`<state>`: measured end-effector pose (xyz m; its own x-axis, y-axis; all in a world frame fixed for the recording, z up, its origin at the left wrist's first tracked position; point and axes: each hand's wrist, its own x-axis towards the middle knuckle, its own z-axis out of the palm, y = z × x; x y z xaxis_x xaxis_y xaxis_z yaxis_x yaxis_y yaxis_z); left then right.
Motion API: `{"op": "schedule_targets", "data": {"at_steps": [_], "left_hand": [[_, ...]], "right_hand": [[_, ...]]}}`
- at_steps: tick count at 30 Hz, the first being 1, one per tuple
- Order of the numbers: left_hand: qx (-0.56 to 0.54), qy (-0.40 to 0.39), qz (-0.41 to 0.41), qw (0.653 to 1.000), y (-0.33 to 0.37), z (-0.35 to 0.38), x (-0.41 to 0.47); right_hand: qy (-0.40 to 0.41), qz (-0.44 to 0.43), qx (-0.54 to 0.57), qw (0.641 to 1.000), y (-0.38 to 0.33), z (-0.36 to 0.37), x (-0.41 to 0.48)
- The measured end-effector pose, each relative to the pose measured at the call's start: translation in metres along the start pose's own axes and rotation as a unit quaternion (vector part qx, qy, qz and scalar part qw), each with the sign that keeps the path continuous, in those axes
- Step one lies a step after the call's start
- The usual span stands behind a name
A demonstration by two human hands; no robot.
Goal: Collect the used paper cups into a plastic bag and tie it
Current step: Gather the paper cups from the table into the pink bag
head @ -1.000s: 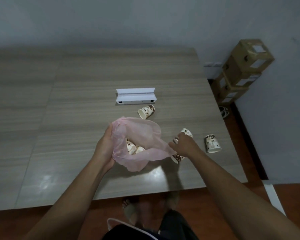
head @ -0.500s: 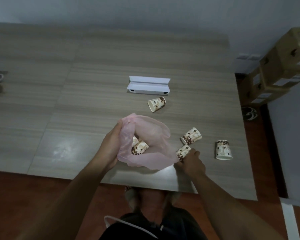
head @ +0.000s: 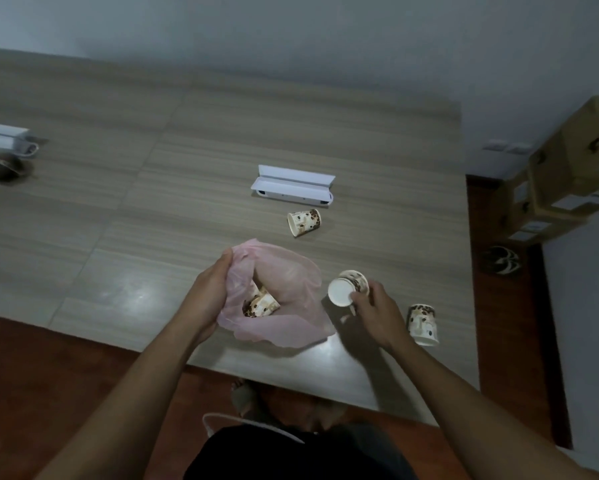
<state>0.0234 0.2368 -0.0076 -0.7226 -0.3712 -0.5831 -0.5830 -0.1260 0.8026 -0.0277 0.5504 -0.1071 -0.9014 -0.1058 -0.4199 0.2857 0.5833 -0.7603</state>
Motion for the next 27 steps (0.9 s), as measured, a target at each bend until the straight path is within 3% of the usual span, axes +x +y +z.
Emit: {"op": "schedule_targets", "data": {"at_steps": [6, 11, 15, 17, 22, 24, 27], "left_hand": [[-0.006, -0.001, -0.02, 1.0, 0.015, 0.008, -0.017], [-0.026, -0.015, -0.049, 0.998, 0.024, 0.024, -0.03], [-0.031, -0.01, -0.047, 0.998, 0.021, 0.031, -0.031], [-0.032, -0.001, -0.045, 0.998, 0.021, 0.033, -0.03], [-0.054, 0.008, -0.053, 0.997, 0.012, 0.034, -0.018], [-0.051, 0.012, -0.066, 0.996, 0.013, 0.039, -0.018], [-0.047, 0.009, -0.087, 0.995, 0.017, 0.048, -0.018]], "right_hand": [[-0.153, -0.093, -0.037, 0.983, -0.066, 0.036, -0.008], [-0.225, -0.124, -0.141, 0.956, -0.065, 0.114, -0.006], [-0.235, -0.122, -0.267, 0.927, -0.045, 0.14, -0.001], [-0.223, -0.137, -0.264, 0.928, -0.051, 0.123, -0.007], [-0.093, -0.139, -0.253, 0.953, -0.033, 0.052, 0.013], [-0.077, -0.104, -0.296, 0.946, -0.007, 0.018, 0.02], [-0.121, -0.026, -0.404, 0.907, 0.041, -0.013, 0.023]]}}
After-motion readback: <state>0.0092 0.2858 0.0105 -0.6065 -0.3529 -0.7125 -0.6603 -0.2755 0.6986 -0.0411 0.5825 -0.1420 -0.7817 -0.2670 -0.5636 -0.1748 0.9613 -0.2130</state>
